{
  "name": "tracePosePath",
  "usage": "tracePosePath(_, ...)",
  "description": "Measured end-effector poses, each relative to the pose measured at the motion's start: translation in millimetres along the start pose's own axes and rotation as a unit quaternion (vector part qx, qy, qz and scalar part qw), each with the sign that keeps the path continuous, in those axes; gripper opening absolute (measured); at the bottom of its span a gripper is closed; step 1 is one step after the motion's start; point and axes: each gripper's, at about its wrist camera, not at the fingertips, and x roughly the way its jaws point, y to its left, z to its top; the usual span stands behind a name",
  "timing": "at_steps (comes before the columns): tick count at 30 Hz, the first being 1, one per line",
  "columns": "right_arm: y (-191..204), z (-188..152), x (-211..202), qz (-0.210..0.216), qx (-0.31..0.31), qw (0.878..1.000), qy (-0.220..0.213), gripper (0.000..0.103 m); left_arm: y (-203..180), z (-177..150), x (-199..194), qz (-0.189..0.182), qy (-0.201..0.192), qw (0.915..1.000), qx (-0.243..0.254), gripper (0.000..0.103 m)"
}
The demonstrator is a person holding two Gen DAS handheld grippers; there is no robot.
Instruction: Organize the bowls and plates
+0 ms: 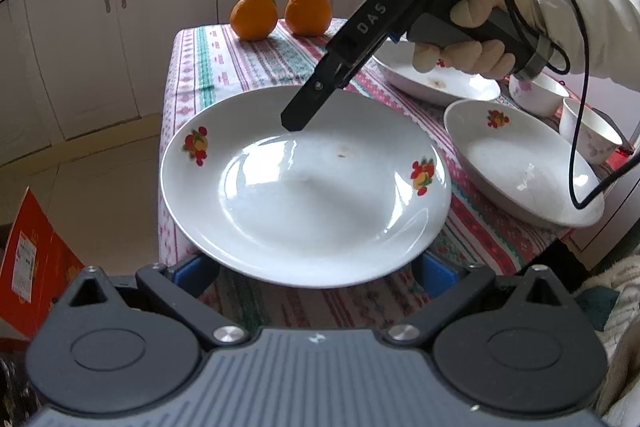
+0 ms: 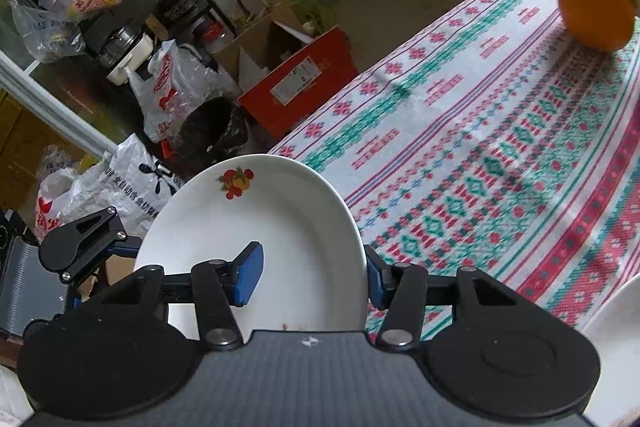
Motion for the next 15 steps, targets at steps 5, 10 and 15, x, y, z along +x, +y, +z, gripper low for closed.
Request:
tracePosePath(5,-14,4,-5,-0.015,0.014,1.0,-0.013,0.058,6,14,11,-0.006,-0.004,0.9998,0.016,0.101)
tracePosePath(10,-26,10,-8,-0.027,0.026,0.999,-0.025,0.058,14,25,25,-0.011,-0.004,0.9996,0.027,0.101)
tracePosePath(15,-35,15,-8,-0.035,0.032,0.998,-0.035,0.058,20,32,35,-0.012,-0.005,0.9994,0.033,0.101)
